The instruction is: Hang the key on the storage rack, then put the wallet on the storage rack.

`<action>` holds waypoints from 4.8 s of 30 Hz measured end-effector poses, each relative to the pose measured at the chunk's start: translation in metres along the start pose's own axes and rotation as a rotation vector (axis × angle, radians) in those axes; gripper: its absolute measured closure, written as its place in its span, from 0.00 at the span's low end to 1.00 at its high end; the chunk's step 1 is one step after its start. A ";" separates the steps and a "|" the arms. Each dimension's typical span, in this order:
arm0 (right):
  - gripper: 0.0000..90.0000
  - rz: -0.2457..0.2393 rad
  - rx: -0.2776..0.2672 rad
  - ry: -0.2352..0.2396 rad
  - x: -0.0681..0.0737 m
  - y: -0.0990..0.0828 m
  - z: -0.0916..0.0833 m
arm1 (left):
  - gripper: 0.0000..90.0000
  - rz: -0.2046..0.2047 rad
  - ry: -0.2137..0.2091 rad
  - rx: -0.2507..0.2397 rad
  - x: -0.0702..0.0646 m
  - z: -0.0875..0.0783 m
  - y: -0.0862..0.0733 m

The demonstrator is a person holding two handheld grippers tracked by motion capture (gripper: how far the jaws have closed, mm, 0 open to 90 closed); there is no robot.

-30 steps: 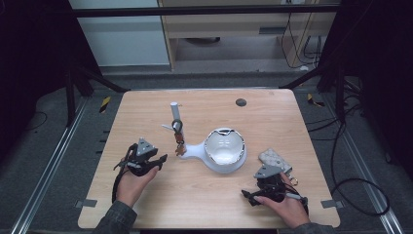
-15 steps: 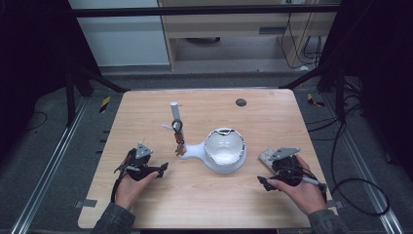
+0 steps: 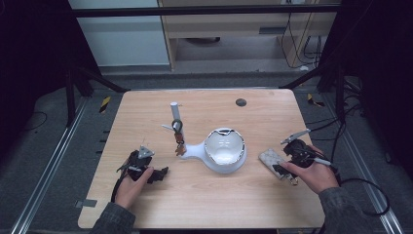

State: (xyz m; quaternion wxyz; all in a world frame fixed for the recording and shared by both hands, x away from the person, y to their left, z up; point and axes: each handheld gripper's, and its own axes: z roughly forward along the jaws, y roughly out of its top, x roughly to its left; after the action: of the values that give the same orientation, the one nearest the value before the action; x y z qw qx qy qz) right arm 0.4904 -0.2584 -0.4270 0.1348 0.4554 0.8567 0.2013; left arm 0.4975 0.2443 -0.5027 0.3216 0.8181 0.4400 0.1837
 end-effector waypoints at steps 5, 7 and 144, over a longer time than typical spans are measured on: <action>0.16 0.023 0.056 0.007 -0.003 -0.003 0.014 | 0.06 0.004 0.005 -0.009 -0.001 0.001 -0.002; 0.15 0.034 0.076 0.018 -0.005 -0.006 0.018 | 0.05 0.006 0.003 -0.015 0.000 0.002 -0.002; 0.35 -0.547 0.101 -0.037 0.105 0.093 -0.077 | 0.01 0.005 0.002 -0.041 -0.004 0.002 -0.006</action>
State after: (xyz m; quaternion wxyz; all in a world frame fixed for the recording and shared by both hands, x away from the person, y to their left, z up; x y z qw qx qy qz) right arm 0.4690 -0.1411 -0.3207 0.1768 0.2169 0.9542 0.1061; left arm 0.4927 0.2430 -0.5087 0.3374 0.8122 0.4346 0.1942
